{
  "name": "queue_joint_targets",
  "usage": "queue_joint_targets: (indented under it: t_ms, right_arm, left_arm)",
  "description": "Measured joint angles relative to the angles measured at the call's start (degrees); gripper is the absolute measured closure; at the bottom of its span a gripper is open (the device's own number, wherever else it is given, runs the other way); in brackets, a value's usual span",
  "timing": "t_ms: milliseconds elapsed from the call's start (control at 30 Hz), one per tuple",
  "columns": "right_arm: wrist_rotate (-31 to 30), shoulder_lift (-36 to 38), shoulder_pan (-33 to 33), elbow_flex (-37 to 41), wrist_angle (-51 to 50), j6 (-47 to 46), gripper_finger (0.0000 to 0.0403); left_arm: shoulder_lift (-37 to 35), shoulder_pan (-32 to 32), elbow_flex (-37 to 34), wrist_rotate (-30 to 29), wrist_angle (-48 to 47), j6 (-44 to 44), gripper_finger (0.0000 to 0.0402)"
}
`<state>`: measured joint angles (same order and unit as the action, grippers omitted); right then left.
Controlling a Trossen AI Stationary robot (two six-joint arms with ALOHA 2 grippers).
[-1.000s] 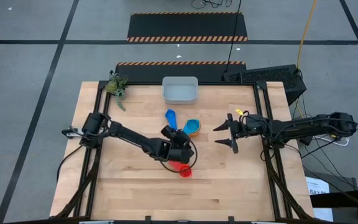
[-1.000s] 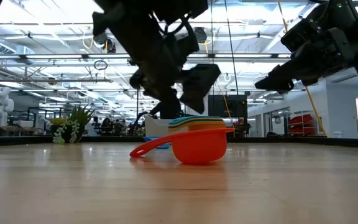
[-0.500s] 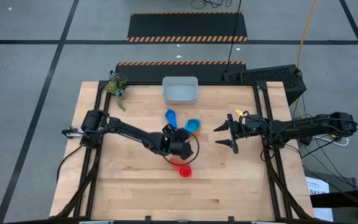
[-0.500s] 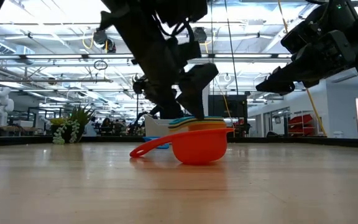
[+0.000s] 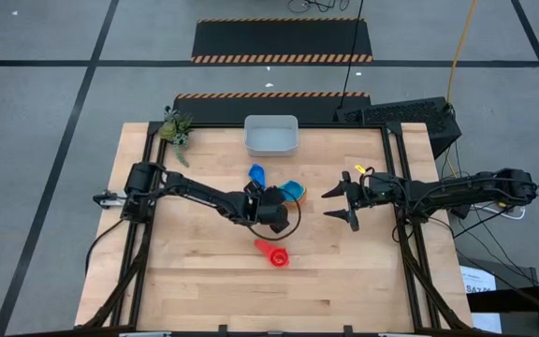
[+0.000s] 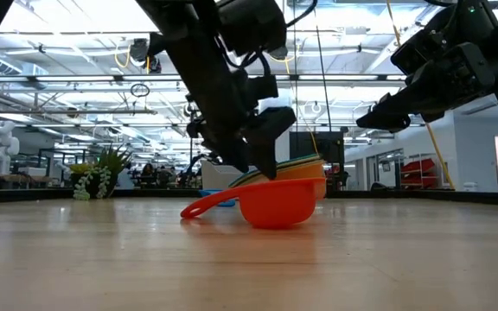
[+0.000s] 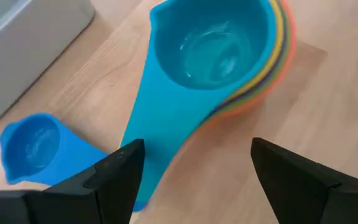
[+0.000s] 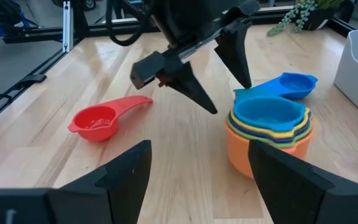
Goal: Nest measuring cups in basket
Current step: Stack the light blue measuring cup into the yellow measuring cup
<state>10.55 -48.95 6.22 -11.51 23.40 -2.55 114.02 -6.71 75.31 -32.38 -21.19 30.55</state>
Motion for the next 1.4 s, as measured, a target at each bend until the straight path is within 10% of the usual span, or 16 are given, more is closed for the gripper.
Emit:
queue_joint_targets:
  t_ms: [367,900,1400]
  right_arm:
    - [0.0,0.0,0.0,0.1,-0.2,0.2,0.014]
    - [0.2,0.0,0.0,0.2,-1.5,-0.2,0.014]
    - [0.2,0.0,0.0,0.2,-2.2,0.2,0.014]
  left_arm:
    - [-7.5,-0.9,0.1,0.0,-2.1,-15.3,0.0108]
    - [-7.4,12.0,0.0,27.5,-1.3,-34.6,0.0108]
    - [-2.9,11.6,0.0,22.8,0.4,-33.4,0.0108]
